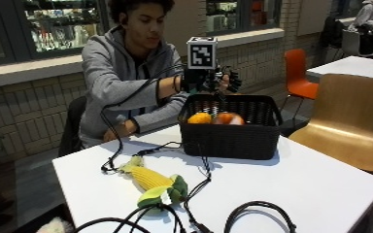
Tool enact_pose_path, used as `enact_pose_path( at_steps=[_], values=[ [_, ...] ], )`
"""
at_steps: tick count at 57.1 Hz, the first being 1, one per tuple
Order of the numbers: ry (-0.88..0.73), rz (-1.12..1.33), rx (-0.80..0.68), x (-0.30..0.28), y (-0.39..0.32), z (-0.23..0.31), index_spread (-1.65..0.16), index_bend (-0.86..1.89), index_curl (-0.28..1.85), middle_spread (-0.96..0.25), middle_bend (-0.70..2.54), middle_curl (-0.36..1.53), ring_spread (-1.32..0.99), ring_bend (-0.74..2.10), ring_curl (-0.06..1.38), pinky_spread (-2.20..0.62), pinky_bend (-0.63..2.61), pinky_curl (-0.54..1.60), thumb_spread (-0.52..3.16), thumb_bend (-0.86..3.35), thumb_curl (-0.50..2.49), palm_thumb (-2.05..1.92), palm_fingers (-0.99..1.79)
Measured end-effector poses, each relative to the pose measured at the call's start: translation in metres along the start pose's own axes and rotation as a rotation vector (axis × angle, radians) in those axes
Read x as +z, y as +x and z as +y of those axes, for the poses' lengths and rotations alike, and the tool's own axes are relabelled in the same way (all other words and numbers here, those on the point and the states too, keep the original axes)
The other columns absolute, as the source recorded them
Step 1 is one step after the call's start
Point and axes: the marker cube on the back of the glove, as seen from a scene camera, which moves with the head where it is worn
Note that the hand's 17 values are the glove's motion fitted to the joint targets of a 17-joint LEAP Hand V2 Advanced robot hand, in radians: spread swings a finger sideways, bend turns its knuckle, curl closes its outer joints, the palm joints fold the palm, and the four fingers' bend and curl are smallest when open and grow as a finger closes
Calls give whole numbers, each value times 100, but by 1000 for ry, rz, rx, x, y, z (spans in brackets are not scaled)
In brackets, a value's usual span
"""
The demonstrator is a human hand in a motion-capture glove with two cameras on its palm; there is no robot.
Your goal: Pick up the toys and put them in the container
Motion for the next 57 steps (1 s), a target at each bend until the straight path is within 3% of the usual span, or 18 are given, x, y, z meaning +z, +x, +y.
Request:
enact_pose_path(
  at_steps=[11,20,30,35,49,57],
  values=[
    [34,-29,168,-11,64,45,-31,10,31,-3,18,57,-13,58,26,3,113,41,133,-2,48,3,-17],
    [55,-42,428,-9,157,90,-31,12,29,-1,20,54,-12,55,25,5,106,37,135,-1,42,3,-8],
    [-22,-173,646,61,203,138,-31,11,26,1,21,53,-12,56,26,6,105,36,135,0,39,6,-5],
    [-72,-218,749,94,226,139,-31,12,25,2,17,51,-9,44,23,5,113,38,134,0,39,9,-14],
    [-127,-179,854,165,248,134,-29,7,19,6,13,40,-3,32,22,3,134,42,128,-2,36,12,-19],
    [-108,-129,846,185,249,127,-30,3,15,8,11,35,-2,45,27,0,142,43,126,-2,35,12,-13]
  ],
)
